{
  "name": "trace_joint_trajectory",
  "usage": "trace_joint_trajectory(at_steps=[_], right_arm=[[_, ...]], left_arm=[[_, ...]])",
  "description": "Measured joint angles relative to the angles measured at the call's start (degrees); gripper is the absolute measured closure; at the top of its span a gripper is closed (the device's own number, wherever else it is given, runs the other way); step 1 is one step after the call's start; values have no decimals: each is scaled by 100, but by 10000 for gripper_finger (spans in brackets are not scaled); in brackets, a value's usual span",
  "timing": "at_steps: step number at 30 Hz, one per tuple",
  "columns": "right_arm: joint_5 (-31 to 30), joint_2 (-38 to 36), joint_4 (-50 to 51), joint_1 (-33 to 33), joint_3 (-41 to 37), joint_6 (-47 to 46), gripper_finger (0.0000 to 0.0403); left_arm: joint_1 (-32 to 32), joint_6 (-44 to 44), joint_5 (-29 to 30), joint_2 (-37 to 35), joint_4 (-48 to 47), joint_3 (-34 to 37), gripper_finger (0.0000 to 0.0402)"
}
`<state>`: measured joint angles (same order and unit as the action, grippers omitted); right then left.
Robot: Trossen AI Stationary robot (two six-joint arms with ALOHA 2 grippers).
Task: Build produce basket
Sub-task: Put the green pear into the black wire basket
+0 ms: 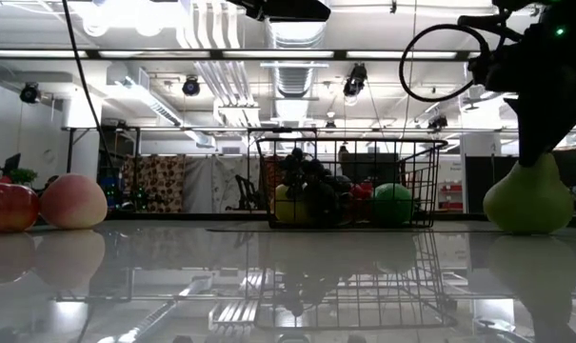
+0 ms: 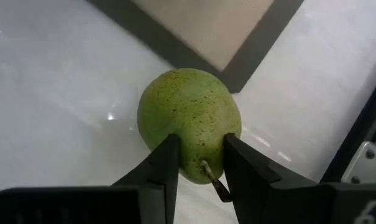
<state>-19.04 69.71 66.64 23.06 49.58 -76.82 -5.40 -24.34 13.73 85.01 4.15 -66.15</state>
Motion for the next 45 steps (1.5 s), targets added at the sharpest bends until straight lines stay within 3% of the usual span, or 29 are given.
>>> trace_joint_trajectory(at_steps=[8, 25, 31, 45], right_arm=[[606, -55, -4, 5, 637, 692, 310], [381, 215, 55, -259, 3048, 2789, 311], [465, 661, 206, -1000, 3851, 3990, 311], [923, 2089, 810, -3395, 5547, 6547, 311]], left_arm=[[-123, 7, -297, -67, 39, 29, 267], [-204, -3, -299, -929, 2018, 1603, 267], [-211, 7, -299, -1232, 2108, 1785, 267], [-230, -2, -299, -1283, 2093, 1886, 267]])
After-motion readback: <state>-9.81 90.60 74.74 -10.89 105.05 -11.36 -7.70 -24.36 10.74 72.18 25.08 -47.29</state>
